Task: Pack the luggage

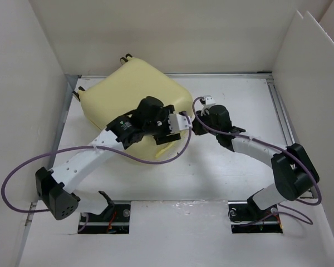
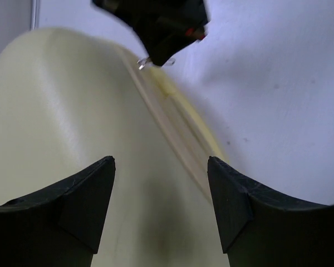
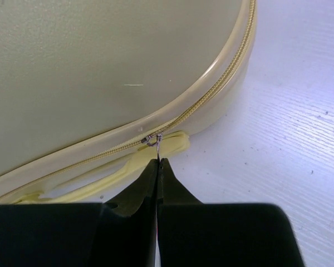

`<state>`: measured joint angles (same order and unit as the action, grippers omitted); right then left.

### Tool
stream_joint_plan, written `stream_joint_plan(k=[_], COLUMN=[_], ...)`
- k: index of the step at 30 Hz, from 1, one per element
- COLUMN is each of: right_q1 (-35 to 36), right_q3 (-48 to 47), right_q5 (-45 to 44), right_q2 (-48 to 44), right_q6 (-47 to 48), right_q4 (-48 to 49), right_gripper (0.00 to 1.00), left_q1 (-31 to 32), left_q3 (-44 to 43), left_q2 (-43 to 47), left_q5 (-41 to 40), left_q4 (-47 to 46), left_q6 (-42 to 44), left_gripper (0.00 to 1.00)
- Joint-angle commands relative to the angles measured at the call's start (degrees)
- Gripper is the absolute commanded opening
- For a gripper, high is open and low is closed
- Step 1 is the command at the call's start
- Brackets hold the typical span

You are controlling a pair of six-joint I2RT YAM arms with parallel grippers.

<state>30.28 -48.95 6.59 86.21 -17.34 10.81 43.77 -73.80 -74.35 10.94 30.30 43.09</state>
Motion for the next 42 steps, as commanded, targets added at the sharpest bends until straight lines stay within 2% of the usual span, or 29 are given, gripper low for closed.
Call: stream_joint_plan(k=[1,2,6,9,10,13,17,21,27,30,31,32,35,39,42], right_q1=[-3.2,-4.52,-7.07,-8.48,-8.49,-9.63,-10.24,-10.24,-10.24,-10.24,-10.24,-10.77,-10.77,-11.29,-11.3], right_q3=[-1.59,-1.59,-2.2,-1.68,-1.68,-1.07,-1.06,-1.06,-1.06,-1.06,-1.06,-1.06,-1.59,-0.98,0.43], right_q5=[3.76,4.48,9.22,10.55,11.24,11.78,13.1,13.1,13.1,12.57,12.57,12.57,11.96,9.68,6.95], right_q2=[1.93,2.46,3.69,3.7,3.7,3.7,3.17,2.64,2.64,2.64,3.25,3.26,4.31,4.93,4.93], right_q6=[0.56,0.56,1.08,1.08,1.08,0.56,-0.06,-0.06,-0.06,-0.59,-0.59,-0.59,-1.11,-1.11,-2.43], right_q4=[4.92,5.53,5.54,6.76,6.77,6.77,7.39,7.39,7.39,7.39,7.39,7.39,7.39,7.39,6.24], right_gripper=[0.0,0.0,0.0,0.0,0.0,0.0,0.0,0.0,0.0,0.0,0.0,0.0,0.0,0.0,0.0], left_q1=[7.89,11.13,13.45,13.45,13.45,14.06,14.06,14.06,10.91,9.14,8.62,8.61,8.61,8.09,7.47], left_q3=[-5.03,-5.04,-4.42,-1.44,-1.43,-0.82,-1.87,-0.74,4.8,7.35,7.96,8.58,9.11,13.14,18.68], left_q2=[-2.45,-3.51,-9.75,-12.92,-13.71,-17.23,-23.63,-26.9,-30.68,-32.0,-32.61,-32.62,-34.02,-30.61,-23.23], left_q5=[-4.96,-5.57,-7.24,-13.2,-15.49,-25.07,-35.69,-41.25,-41.26,-38.46,-37.14,-34.96,-29.95,-17.47,-10.52], left_q4=[4.86,4.24,2.22,-2.87,-4.36,-8.85,-10.35,-10.35,-10.35,-10.88,-10.88,-10.88,-8.6,-5.35,-3.68], left_q6=[-5.38,-6.17,-13.89,-20.31,-21.72,-26.29,-28.76,-29.29,-28.59,-24.91,-23.59,-20.88,-19.19,-14.54,-8.57], left_gripper=[0.63,0.63,0.6,0.62,0.66,0.68,0.7,0.72,0.73,0.71,0.65,0.54,0.0,0.0,0.0])
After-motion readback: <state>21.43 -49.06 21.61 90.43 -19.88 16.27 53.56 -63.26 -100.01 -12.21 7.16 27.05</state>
